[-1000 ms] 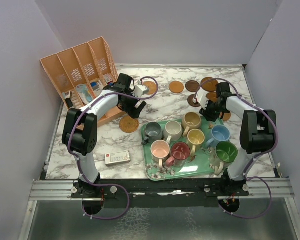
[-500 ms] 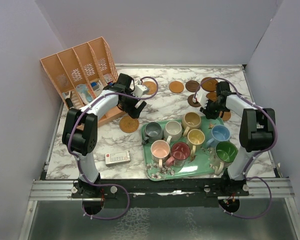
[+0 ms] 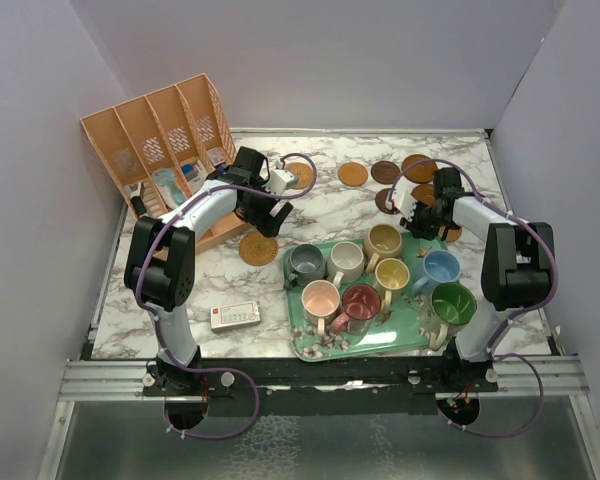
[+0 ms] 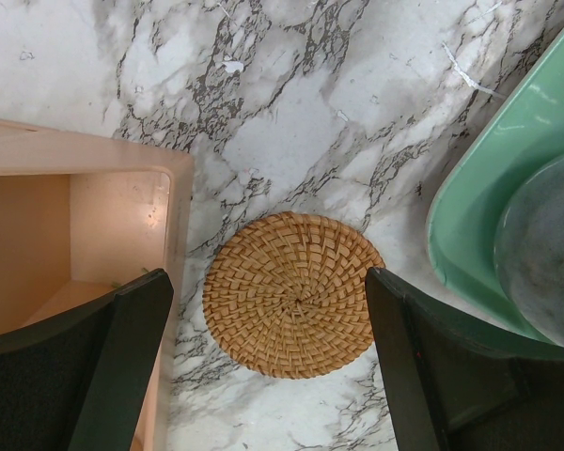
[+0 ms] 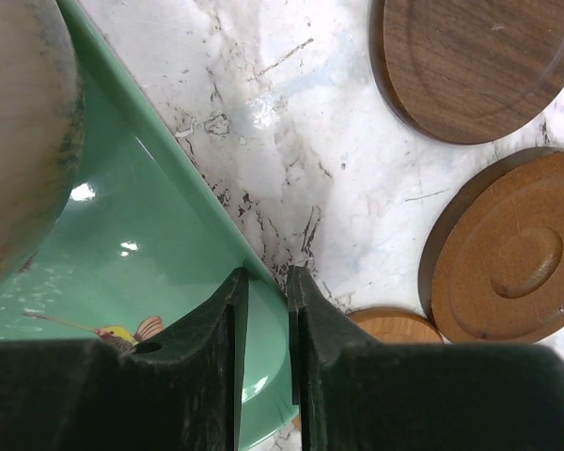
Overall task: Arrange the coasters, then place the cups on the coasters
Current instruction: Move the tray to the center of the board.
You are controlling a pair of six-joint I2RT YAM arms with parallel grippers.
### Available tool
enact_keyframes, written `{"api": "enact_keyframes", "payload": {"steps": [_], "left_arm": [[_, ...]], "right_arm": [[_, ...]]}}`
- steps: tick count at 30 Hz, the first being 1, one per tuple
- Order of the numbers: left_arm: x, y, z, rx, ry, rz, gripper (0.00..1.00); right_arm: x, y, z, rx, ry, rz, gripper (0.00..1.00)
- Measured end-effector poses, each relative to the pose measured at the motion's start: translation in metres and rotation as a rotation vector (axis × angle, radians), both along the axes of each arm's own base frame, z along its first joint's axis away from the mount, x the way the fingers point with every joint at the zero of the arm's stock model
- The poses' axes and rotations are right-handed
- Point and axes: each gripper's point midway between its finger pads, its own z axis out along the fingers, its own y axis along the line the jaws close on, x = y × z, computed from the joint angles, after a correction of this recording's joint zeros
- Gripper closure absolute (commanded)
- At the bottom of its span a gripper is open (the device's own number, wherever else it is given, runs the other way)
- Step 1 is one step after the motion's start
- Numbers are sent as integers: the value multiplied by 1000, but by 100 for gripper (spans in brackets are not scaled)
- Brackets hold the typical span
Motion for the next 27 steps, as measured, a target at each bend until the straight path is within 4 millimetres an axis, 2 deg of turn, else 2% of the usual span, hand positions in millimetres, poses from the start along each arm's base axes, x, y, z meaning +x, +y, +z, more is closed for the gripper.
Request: {"api": "enact_keyframes", "payload": {"steps": [10, 13, 16, 25, 27], "left_arm": [[-2, 1, 3, -1, -9, -8, 13], [-12, 3, 6, -6, -22, -22, 13], [-19, 5, 12, -10, -37, -33, 13], [-10, 6, 47, -34, -167, -24, 12], [-10, 6, 51, -38, -187, -30, 12]], "right_arm": [[1, 0, 1, 15, -22, -31, 98], [5, 1, 3, 37, 5, -77, 87], [8, 1, 6, 65, 38, -125, 64], [0, 17, 21, 173, 160, -220, 58], [-8, 19, 25, 181, 202, -231, 57]]}}
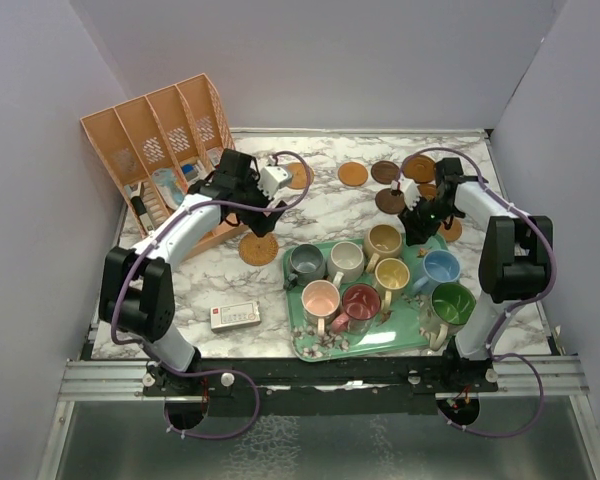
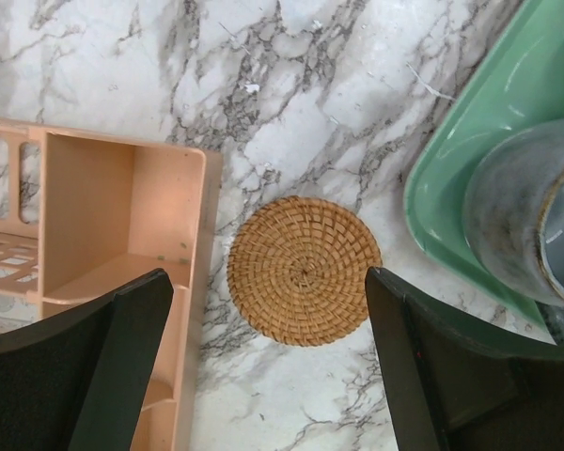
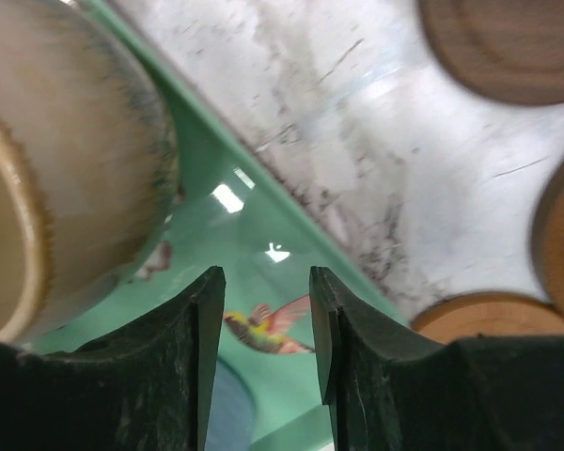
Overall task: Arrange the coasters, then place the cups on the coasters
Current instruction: Move the tray to the center of the board.
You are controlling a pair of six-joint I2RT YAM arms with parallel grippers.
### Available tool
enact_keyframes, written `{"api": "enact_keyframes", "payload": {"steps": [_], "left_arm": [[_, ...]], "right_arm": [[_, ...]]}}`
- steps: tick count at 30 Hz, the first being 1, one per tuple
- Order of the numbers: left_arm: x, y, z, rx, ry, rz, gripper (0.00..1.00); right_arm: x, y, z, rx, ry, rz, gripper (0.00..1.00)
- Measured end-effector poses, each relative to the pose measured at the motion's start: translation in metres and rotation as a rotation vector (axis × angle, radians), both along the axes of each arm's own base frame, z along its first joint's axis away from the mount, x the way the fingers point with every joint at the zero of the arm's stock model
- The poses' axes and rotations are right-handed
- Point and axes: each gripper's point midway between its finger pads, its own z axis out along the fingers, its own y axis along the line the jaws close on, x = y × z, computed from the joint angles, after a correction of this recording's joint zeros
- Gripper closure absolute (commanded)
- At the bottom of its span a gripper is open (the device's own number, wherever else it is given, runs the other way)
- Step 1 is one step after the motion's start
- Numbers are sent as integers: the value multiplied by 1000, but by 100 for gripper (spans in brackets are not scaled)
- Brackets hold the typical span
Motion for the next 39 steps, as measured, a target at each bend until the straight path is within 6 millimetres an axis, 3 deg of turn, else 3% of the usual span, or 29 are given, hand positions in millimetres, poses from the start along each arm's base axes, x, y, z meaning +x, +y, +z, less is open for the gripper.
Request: {"api": "enact_keyframes", "payload": {"steps": [2, 6, 13, 16, 26, 31, 39], "left_arm": [[-5, -1, 0, -8, -7, -19, 12], [-35, -4, -10, -39, 16, -121, 14], [-87, -12, -33, -35, 47, -304, 15], [-98, -16, -47, -23, 50, -332, 16], [-55, -18, -81, 9, 61, -179, 21], [-45, -24, -81, -17, 66, -142, 21], [-34, -31, -83, -49, 76, -85, 23]], "right_arm": [[-11, 2, -1, 4, 49, -11, 56], [-20, 3, 1, 15, 107, -63, 55], [-5, 9, 16, 62, 99, -214, 54], [-1, 11, 22, 82, 92, -254, 54], [-13, 14, 36, 112, 69, -318, 54], [-12, 12, 46, 107, 37, -330, 55], [-18, 10, 39, 96, 57, -339, 55]]}}
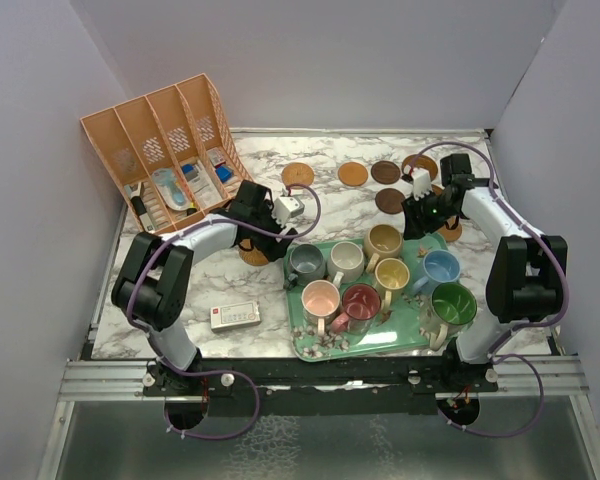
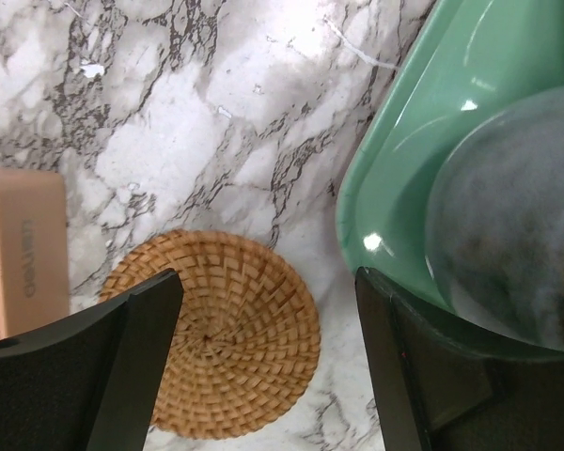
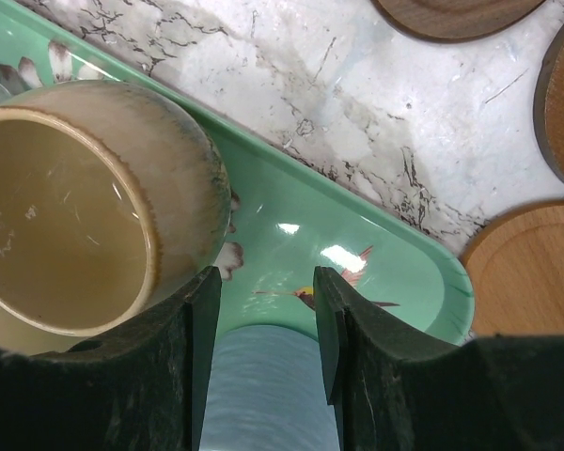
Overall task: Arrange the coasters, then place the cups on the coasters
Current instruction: Move the tray to the center of the board.
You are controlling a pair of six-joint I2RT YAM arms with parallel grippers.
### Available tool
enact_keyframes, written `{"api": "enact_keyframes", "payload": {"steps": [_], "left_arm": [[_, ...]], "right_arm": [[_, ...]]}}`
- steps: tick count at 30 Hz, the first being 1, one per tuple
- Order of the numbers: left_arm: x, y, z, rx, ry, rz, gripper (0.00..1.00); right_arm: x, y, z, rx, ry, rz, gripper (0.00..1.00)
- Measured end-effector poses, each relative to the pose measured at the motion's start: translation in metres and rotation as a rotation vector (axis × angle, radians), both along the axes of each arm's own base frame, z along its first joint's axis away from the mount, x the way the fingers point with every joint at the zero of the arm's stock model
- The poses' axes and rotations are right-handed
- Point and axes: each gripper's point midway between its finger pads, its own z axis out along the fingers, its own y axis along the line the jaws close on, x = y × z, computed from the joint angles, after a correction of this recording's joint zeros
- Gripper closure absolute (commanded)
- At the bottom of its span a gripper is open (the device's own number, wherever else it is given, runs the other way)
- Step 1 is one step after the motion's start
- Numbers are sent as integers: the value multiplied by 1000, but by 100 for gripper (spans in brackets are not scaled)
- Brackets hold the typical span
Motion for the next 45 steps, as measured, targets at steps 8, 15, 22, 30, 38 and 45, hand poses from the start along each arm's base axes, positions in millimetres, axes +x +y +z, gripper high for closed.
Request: {"api": "enact_keyframes", "payload": {"steps": [8, 15, 22, 30, 38, 45], "left_arm": [[3, -2, -7, -3, 26, 25, 24], [9, -6, -14, -3, 38, 34, 27], [13, -9, -16, 24, 42, 49, 32], [13, -8, -17, 43, 37, 52, 36], [13, -7, -17, 51, 33, 47, 40], [14, -6, -18, 58, 32, 47, 42]], "right_arm": [[-3, -3, -3, -16, 3, -6, 55], [-6, -4, -7, -23, 13, -12, 55], [-5, -7, -7, -36, 10, -33, 56], [-8, -21, -10, -107, 4, -97, 57], [-8, -33, -12, -162, -4, -147, 57], [-6, -36, -8, -173, -18, -163, 57]]}}
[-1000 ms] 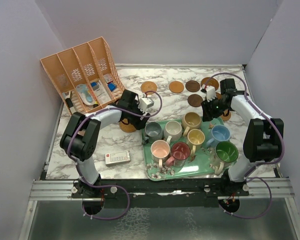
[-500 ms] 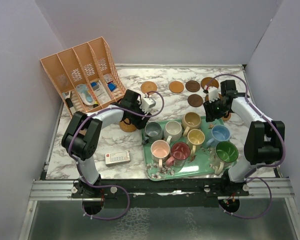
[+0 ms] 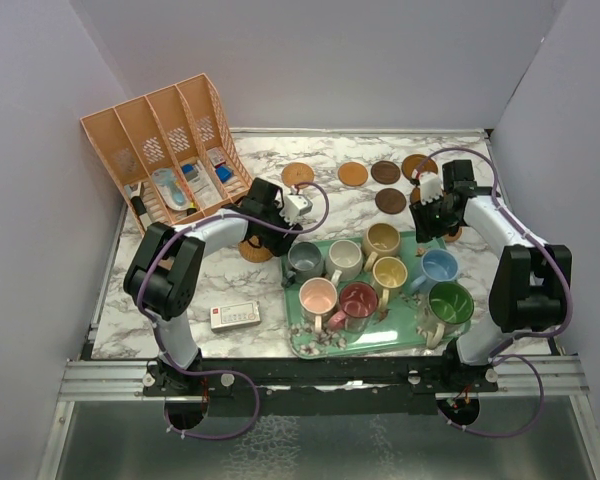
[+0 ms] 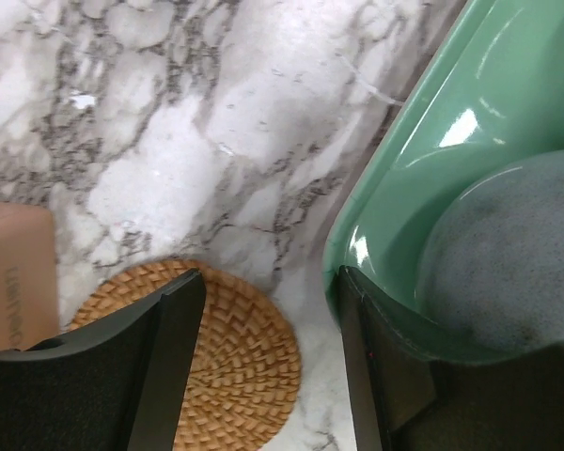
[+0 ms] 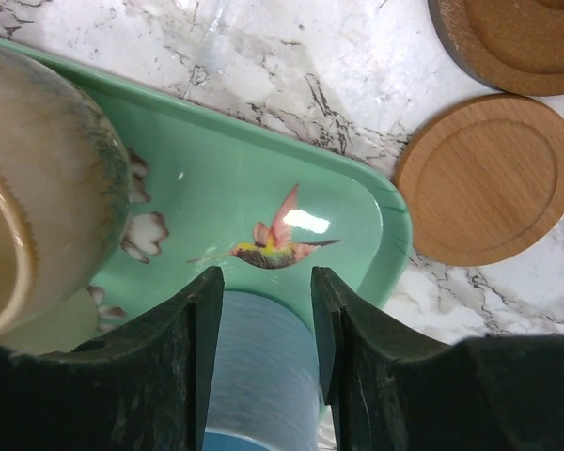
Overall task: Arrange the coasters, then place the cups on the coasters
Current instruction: Move the tray to the center of the board.
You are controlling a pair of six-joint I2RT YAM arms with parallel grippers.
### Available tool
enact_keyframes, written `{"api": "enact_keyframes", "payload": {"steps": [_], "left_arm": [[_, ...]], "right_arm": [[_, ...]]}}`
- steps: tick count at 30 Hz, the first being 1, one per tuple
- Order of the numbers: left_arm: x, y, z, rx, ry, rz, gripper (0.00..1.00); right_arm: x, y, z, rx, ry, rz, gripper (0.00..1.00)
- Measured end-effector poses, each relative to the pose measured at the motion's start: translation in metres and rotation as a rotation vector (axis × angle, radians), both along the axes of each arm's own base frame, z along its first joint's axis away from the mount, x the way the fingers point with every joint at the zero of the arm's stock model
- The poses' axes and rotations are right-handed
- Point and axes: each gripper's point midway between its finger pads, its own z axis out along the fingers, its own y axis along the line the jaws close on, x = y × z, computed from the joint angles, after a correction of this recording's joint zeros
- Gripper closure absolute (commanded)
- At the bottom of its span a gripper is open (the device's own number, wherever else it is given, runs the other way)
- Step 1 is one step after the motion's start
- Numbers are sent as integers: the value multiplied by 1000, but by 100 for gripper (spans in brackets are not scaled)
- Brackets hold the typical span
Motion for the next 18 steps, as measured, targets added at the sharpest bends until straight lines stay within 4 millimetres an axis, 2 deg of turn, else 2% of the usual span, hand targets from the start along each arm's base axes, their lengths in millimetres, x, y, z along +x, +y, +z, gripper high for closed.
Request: {"api": "enact_keyframes", "payload": {"steps": [4, 9, 13, 18], "left_arm": [[14, 9, 2, 50, -61, 27, 44], [34, 30, 5, 114, -127, 84, 44], [39, 39, 6, 133, -142, 102, 43], [39, 39, 6, 127, -140, 91, 43]], "right_arm": [[1, -7, -1, -22, -8, -24, 58], [1, -27, 0, -47, -14, -96, 59], [1, -43, 6, -55, -38, -149, 59], [1, -45, 7, -59, -46, -157, 60]]}}
